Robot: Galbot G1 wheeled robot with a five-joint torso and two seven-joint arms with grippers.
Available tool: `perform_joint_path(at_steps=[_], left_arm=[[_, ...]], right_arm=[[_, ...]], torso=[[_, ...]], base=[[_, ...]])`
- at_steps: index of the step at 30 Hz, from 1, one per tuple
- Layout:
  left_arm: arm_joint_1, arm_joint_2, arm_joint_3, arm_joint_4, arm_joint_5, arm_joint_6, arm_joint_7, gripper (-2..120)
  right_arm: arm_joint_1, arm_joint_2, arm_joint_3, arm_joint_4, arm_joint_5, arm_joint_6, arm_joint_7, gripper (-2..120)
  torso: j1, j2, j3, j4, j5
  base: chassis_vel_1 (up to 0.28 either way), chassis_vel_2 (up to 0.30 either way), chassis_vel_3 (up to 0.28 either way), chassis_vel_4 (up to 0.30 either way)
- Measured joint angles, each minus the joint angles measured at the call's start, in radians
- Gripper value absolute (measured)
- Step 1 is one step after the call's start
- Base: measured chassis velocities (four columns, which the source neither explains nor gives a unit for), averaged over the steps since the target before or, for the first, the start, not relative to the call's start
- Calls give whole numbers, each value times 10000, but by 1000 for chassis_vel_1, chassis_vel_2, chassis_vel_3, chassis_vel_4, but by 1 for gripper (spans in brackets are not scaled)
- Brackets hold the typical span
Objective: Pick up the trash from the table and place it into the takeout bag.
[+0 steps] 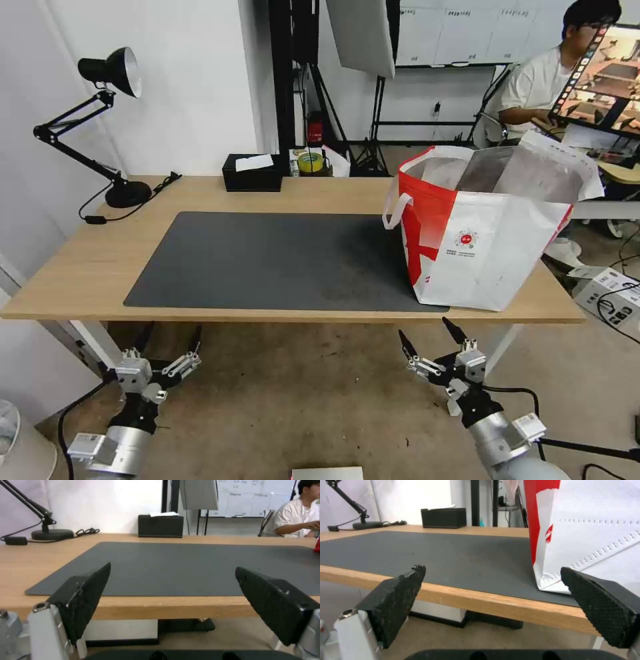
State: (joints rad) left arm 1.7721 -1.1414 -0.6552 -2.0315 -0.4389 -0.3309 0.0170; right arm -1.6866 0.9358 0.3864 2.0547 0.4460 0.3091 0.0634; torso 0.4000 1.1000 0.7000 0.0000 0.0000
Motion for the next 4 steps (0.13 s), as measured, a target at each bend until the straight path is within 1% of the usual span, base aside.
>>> perform_joint_path(at_steps=[4], left_arm=[[-10,6,4,4,-4,8,-7,100]], right_arm=[[1,0,0,0,0,0,0,100]], torso=[[0,0,0,0,0]], base=[[0,0,0,0]])
